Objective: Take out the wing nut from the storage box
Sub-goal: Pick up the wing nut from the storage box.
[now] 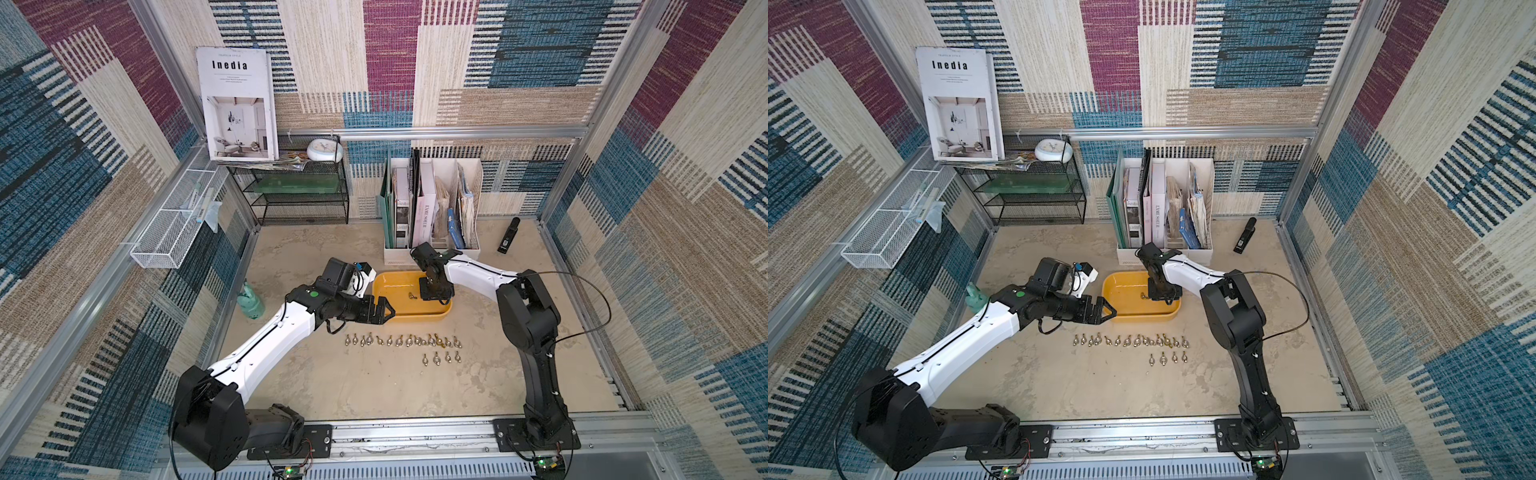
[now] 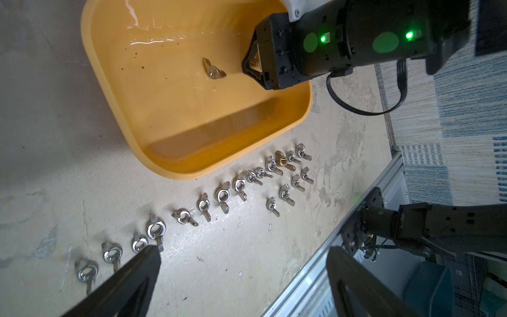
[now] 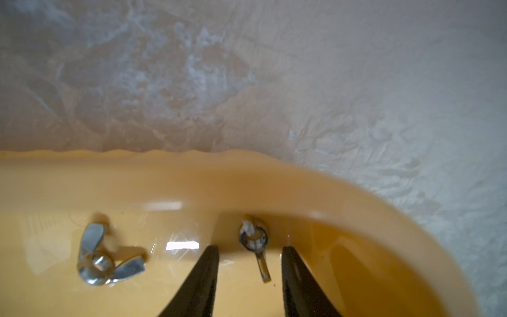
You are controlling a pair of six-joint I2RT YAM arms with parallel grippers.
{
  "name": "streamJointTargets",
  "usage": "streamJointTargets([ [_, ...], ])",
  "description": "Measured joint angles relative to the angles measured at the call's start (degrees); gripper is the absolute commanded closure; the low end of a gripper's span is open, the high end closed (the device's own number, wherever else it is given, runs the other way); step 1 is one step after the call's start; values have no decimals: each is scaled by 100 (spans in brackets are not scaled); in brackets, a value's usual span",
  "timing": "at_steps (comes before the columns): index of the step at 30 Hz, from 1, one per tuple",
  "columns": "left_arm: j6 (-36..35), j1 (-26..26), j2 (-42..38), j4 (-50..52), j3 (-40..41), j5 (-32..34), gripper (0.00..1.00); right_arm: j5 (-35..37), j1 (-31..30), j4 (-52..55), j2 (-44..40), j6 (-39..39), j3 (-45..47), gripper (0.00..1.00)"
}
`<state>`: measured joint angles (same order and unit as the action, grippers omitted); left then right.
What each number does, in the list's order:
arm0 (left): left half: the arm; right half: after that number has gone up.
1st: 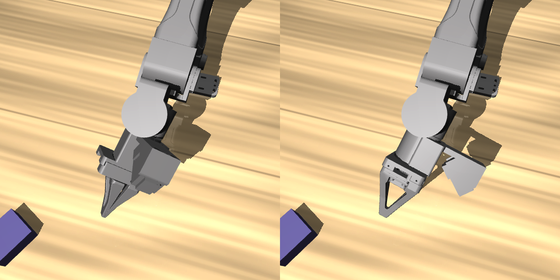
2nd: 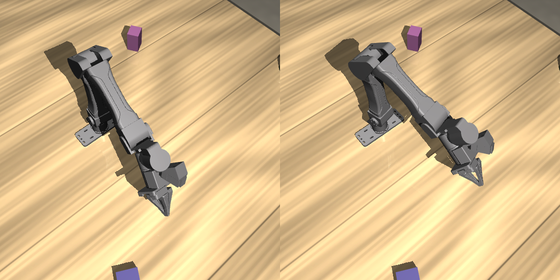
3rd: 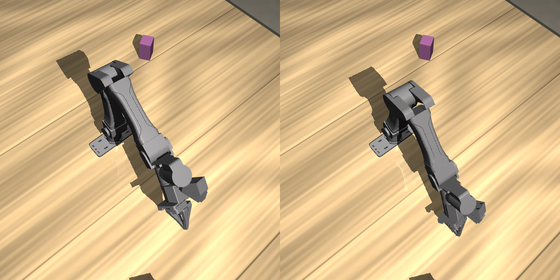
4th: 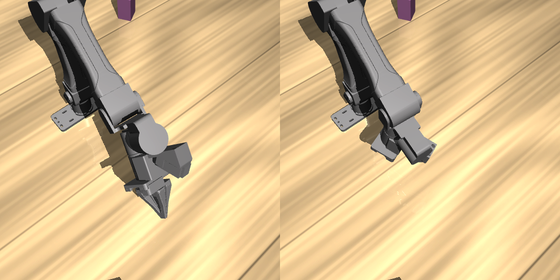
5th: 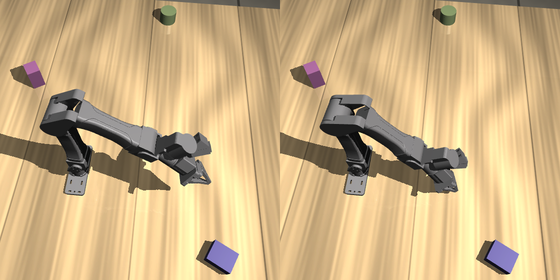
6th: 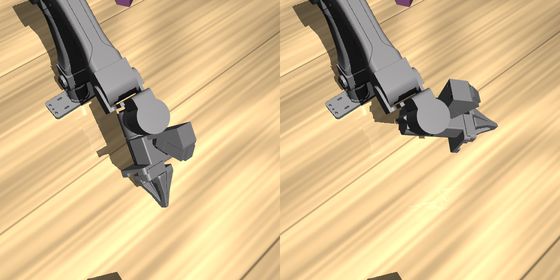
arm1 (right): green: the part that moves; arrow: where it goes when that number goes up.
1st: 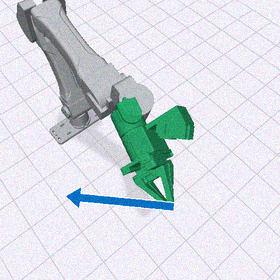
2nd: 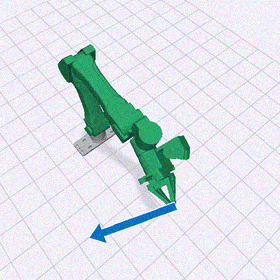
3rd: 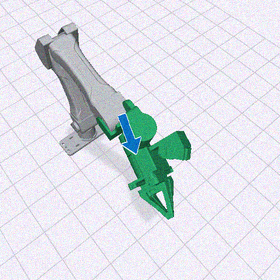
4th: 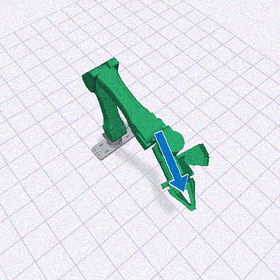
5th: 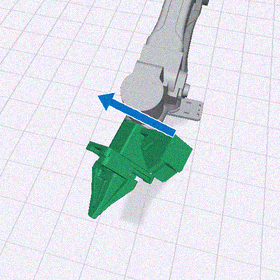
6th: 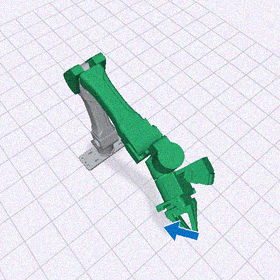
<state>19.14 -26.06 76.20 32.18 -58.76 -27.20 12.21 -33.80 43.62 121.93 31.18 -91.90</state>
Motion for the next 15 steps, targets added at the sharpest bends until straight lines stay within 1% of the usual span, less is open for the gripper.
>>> streamJointTargets([
  [5, 0, 0, -66, -44, 44, -42, 1, 13, 0, -22, 39, -59, -26, 72],
  [7, 2, 0, -105, -44, 72, -46, 1, 17, 0, -20, 55, -81, -59, 78],
  [11, 17, 0, -116, -44, 92, -63, 1, 39, 0, -20, 87, -118, -114, 84],
  [15, 20, 0, -127, -46, 98, -83, 1, 55, 11, -20, 90, -149, -120, 97],
])
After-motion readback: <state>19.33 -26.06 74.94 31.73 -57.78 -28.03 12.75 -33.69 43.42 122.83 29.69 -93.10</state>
